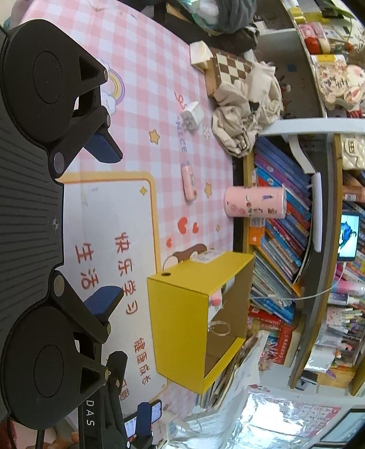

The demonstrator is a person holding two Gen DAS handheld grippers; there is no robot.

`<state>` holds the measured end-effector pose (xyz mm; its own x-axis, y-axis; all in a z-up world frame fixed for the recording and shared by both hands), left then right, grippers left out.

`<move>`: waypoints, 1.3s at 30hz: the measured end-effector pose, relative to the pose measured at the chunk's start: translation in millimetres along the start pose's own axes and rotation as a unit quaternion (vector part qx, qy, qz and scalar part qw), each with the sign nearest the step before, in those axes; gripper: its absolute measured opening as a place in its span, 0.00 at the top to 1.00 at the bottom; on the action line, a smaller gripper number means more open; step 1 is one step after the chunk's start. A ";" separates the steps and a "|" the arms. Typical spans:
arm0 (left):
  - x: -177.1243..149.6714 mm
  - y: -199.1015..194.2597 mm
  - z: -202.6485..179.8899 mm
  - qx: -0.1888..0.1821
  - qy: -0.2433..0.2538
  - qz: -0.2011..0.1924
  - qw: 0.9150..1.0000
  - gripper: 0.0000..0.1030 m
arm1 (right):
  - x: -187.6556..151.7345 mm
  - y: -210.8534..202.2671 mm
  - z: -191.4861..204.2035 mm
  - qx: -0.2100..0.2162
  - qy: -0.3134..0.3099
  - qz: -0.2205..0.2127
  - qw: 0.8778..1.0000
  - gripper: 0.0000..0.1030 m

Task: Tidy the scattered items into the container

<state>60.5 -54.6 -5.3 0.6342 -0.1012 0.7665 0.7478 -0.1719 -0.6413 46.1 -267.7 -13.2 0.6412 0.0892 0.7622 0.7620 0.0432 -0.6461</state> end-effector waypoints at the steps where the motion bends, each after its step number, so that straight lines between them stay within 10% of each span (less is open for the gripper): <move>1: -0.9 -1.4 2.9 0.002 -0.002 -0.001 1.000 0.06 | 0.1 -0.3 3.1 0.001 -0.002 0.000 1.000 0.00; 39: -19.9 -31.2 73.1 0.048 -0.043 -0.014 0.998 0.00 | 17.4 5.8 103.6 0.059 -0.119 -0.015 0.991 0.00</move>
<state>38.9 24.4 -3.0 0.6239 -0.0131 0.7814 0.7785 -0.0775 -0.6229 52.3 -162.8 -7.9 0.5688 0.3175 0.7587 0.7550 0.1645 -0.6348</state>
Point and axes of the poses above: each gripper's, at about its wrist camera, not at the fingertips, and y roughly the way its jaws point, z to its left, x to its top, the point moved 1 cm from there along y, roughly the way its jaws point, and after that the axes turned 2 degrees about y, right-handed, at the moved point
